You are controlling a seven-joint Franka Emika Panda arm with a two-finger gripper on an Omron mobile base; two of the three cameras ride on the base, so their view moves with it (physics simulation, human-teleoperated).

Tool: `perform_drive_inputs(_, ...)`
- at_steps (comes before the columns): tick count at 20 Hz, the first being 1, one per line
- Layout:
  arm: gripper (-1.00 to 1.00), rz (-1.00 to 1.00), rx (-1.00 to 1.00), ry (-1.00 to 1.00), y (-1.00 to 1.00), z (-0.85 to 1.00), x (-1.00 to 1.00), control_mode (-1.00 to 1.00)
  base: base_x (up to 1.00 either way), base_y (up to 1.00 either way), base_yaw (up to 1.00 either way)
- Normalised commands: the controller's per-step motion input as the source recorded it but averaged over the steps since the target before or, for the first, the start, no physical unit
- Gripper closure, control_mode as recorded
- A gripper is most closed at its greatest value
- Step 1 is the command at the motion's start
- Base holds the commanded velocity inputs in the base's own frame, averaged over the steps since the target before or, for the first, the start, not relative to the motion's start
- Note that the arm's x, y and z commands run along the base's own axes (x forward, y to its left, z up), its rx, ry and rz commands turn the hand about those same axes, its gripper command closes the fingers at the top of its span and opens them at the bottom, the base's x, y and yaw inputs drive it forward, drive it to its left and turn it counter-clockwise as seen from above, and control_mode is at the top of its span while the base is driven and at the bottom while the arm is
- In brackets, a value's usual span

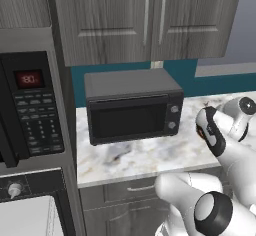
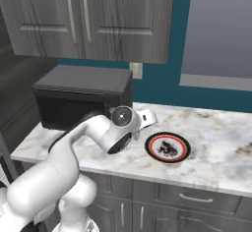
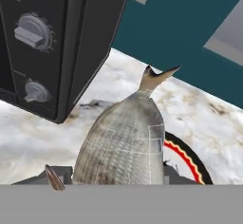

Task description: Place the fish on the top rack of the oven, and slide the tray back inside. Close the oven door.

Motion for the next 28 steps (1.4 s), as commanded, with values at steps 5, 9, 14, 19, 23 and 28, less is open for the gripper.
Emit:
perform_drive_inputs(5,1.00,0.00,0.00,0.01,0.00,0.00,0.01,1.00,-0.26,0.11,0.02)
perform_drive_inputs(9,1.00,0.00,0.00,0.00,0.00,0.00,0.00,1.00,-0.61,0.45,0.24)
perform_drive_inputs(14,1.00,0.00,0.00,0.00,0.00,0.00,0.00,1.00,-0.33,0.44,0.43)
perform_drive_inputs(19,1.00,0.00,0.00,0.00,0.00,0.00,0.00,1.00,0.00,0.22,0.57)
perform_drive_inputs(23,1.00,0.00,0.00,0.00,0.00,0.00,0.00,1.00,0.00,0.12,0.70)
perform_drive_inputs(28,1.00,0.00,0.00,0.00,0.00,0.00,0.00,1.00,0.00,0.02,0.73)
